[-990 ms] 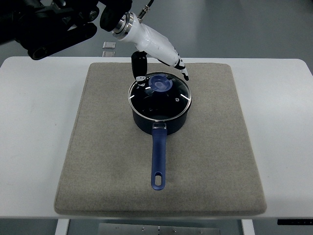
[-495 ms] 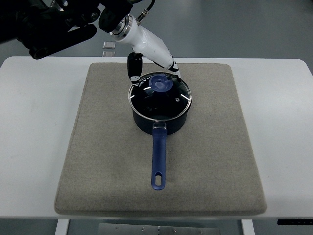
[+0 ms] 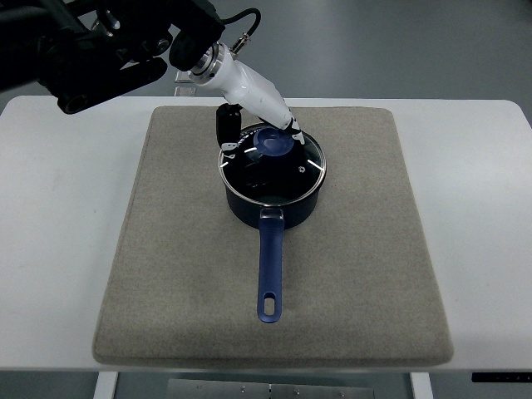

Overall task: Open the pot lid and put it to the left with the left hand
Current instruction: 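Lower the left hand and close fingers around the blue lid knob, then lift the glass lid off the saucepan with the left hand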

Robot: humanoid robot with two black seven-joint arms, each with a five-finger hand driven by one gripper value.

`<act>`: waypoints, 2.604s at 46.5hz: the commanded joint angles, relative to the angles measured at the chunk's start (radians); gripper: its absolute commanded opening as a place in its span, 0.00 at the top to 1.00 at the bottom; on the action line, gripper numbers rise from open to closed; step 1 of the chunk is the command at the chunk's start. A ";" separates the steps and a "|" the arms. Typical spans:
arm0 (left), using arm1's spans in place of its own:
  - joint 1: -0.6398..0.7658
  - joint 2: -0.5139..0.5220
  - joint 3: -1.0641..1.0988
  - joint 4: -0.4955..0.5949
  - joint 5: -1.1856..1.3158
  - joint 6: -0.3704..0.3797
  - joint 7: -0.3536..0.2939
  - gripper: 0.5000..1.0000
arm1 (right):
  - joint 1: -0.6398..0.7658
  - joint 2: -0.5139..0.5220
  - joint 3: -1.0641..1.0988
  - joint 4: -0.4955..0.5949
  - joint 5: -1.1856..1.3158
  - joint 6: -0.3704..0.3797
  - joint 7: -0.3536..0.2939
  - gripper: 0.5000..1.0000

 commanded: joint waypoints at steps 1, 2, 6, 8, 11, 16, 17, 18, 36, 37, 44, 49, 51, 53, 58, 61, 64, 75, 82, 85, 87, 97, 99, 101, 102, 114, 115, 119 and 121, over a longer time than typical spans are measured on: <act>0.000 0.000 -0.002 0.000 -0.001 0.001 0.000 0.02 | 0.000 0.000 -0.001 0.000 0.000 0.000 0.000 0.17; 0.000 0.000 -0.003 0.000 -0.001 0.001 0.000 0.02 | -0.001 0.000 0.001 0.000 0.000 0.000 0.000 0.17; 0.000 -0.002 -0.003 0.000 -0.002 0.001 0.000 0.02 | 0.000 0.000 0.001 0.000 0.000 0.000 0.000 0.17; 0.000 -0.002 -0.003 0.000 -0.001 0.001 0.000 0.02 | 0.000 0.000 -0.001 0.000 0.000 0.000 0.000 0.17; 0.000 -0.002 -0.003 0.000 -0.002 0.001 0.000 0.02 | 0.000 0.000 -0.001 0.000 0.000 0.000 0.000 0.17; 0.000 -0.002 -0.003 0.003 -0.002 0.001 0.000 0.02 | 0.000 0.000 -0.001 0.000 0.000 0.000 0.000 0.17; 0.000 -0.002 -0.003 0.003 -0.002 0.001 0.000 0.02 | -0.001 0.000 -0.001 0.000 0.000 0.000 0.000 0.17; 0.002 -0.002 -0.003 0.003 -0.002 0.001 0.000 0.02 | 0.000 0.000 0.001 0.000 0.000 0.000 0.000 0.17; 0.002 -0.009 -0.003 0.017 -0.001 0.001 0.000 0.02 | -0.001 0.000 0.001 0.000 0.000 0.000 0.000 0.17; 0.002 -0.009 -0.003 0.017 -0.001 0.001 0.000 0.02 | 0.000 0.000 -0.001 0.000 0.000 0.000 0.000 0.17; 0.002 -0.009 -0.002 0.018 0.002 0.003 0.000 0.02 | 0.000 0.000 -0.001 0.000 0.000 0.000 0.000 0.17; 0.005 -0.009 -0.002 0.018 0.001 0.006 0.000 0.02 | 0.000 0.000 -0.001 0.000 0.000 0.000 0.000 0.17; 0.008 -0.009 -0.002 0.018 0.001 0.006 0.000 0.02 | 0.000 0.000 0.001 0.000 0.000 0.000 0.000 0.17; 0.009 -0.009 -0.002 0.018 0.001 0.006 0.000 0.02 | 0.000 0.000 -0.001 0.000 0.000 0.000 0.000 0.17; 0.014 -0.009 -0.002 0.020 0.002 0.009 0.000 0.03 | 0.000 0.000 -0.001 0.000 0.000 0.000 0.000 0.17; 0.016 -0.009 -0.003 0.020 0.001 0.014 0.000 0.05 | 0.000 0.000 0.001 0.000 0.000 0.000 0.000 0.17; 0.016 -0.009 -0.003 0.021 0.001 0.015 0.000 0.06 | 0.000 0.000 -0.001 0.000 0.000 0.000 0.000 0.17; 0.016 -0.012 -0.006 0.040 -0.001 0.038 0.000 0.12 | 0.000 0.000 0.001 0.000 0.000 0.000 0.000 0.17; 0.016 -0.019 -0.009 0.041 -0.002 0.044 0.000 0.20 | 0.000 0.000 0.001 0.000 0.000 0.000 0.000 0.17; 0.017 -0.022 -0.009 0.041 -0.002 0.046 0.000 0.26 | -0.001 0.000 0.001 0.000 0.000 0.000 0.000 0.17; 0.017 -0.025 -0.009 0.041 -0.001 0.046 0.000 0.27 | 0.000 0.000 -0.001 0.000 0.000 0.000 0.000 0.17; 0.017 -0.029 -0.008 0.052 0.001 0.046 0.000 0.43 | -0.001 0.000 -0.001 0.000 0.000 0.000 0.000 0.17; 0.020 -0.029 -0.006 0.054 0.002 0.046 0.000 0.48 | 0.000 0.000 -0.001 0.000 0.000 0.000 0.000 0.17; 0.022 -0.029 -0.006 0.054 0.007 0.046 0.000 0.59 | -0.001 0.000 0.001 0.000 0.000 0.000 0.000 0.17; 0.022 -0.029 -0.006 0.054 0.007 0.046 0.000 0.64 | 0.000 0.000 -0.001 0.000 0.000 0.000 0.000 0.17; 0.031 -0.035 0.001 0.071 0.013 0.115 0.000 1.00 | 0.000 0.000 0.001 0.000 0.000 0.000 0.000 0.17; 0.032 -0.039 0.001 0.071 0.014 0.120 0.000 1.00 | 0.000 0.000 -0.001 0.000 0.000 0.000 0.000 0.17; 0.037 -0.045 0.001 0.086 0.016 0.124 0.000 1.00 | 0.000 0.000 -0.001 0.000 0.000 0.000 0.000 0.17; 0.037 -0.054 0.001 0.095 0.014 0.126 0.000 1.00 | 0.000 0.000 0.001 0.000 0.000 0.000 0.000 0.17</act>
